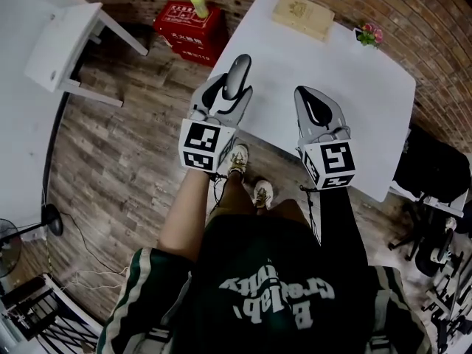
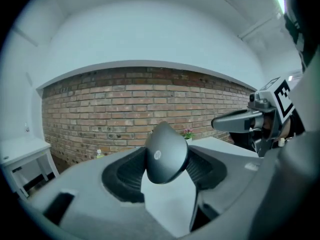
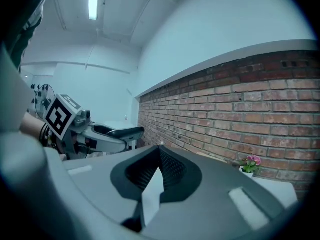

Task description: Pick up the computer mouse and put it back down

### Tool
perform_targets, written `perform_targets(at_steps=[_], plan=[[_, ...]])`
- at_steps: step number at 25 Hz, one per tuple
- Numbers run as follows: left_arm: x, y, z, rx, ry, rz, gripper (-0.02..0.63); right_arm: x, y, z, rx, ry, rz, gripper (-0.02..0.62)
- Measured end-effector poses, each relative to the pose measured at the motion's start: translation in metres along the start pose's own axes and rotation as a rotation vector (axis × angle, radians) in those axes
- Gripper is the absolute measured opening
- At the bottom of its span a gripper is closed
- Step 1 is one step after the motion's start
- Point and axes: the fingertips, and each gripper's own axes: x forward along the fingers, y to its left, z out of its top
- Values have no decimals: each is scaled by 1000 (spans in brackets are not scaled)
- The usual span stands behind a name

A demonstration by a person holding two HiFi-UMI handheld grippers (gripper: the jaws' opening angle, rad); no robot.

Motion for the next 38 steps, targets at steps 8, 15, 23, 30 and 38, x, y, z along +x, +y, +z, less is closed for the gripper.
perform_targets(at_steps=[8,15,23,30,38], plan=[[-27,-19,57,35,-102,16,245,-16,-4,31,-23,-61,-19,15],[-40,-38,88,66,-159,17,245,-35,-10,46,-34,-100,-31,15],[-48,-58,107,97,-190,11,244,-57,-18,59,-51,-131,-52,15],[-52,-72,112,115,-197,0,244,-72,-22,64,-60,-143,-68,15],[-52,-80,115,128,-201,-7,244,-79,-25,64,-66,-147,-77,15]])
